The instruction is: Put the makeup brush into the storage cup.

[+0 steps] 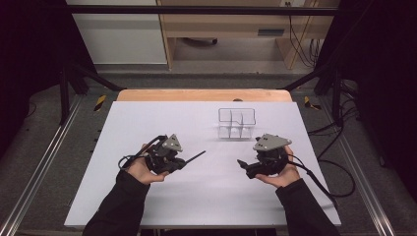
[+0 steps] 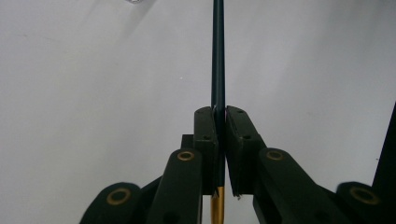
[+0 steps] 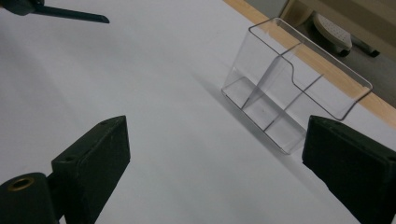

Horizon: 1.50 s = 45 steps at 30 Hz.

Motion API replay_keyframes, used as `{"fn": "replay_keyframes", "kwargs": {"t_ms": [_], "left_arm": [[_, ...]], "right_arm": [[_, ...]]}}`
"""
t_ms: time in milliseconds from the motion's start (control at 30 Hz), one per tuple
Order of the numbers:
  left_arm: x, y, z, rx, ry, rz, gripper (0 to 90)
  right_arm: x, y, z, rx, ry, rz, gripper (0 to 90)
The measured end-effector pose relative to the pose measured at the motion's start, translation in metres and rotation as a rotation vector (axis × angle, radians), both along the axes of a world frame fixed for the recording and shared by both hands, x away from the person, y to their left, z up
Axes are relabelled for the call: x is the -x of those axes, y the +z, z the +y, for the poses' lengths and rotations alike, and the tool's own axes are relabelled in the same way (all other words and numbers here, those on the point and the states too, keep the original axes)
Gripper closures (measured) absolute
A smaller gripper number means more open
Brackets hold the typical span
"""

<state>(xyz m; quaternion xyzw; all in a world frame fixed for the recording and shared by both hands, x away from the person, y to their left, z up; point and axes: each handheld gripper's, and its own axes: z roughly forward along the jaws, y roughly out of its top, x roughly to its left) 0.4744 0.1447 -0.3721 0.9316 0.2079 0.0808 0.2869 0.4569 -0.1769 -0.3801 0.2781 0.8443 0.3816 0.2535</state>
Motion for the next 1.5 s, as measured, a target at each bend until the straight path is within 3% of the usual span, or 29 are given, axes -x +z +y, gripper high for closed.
{"fn": "replay_keyframes", "kwargs": {"t_ms": [133, 433, 800, 1100, 1500], "left_arm": [[-0.001, 0.004, -0.004, -0.007, -0.017, 0.001, 82.6], [-0.001, 0.009, -0.018, -0.038, -0.057, 0.005, 82.6], [-0.001, 0.017, -0.033, -0.068, -0.091, 0.008, 82.6], [-0.002, 0.017, -0.044, -0.089, -0.126, 0.022, 82.6], [0.001, 0.017, -0.058, -0.101, -0.195, 0.029, 82.6]], "right_arm": [[0.001, 0.002, 0.009, 0.047, 0.032, -0.006, 7.5], [0.004, 0.003, 0.015, 0.083, 0.075, -0.022, 7.2], [0.010, 0.007, 0.027, 0.159, 0.145, -0.087, 7.9], [0.013, 0.003, 0.036, 0.246, 0.191, -0.117, 9.5], [0.018, 0.001, 0.043, 0.302, 0.266, -0.131, 12.2]]}}
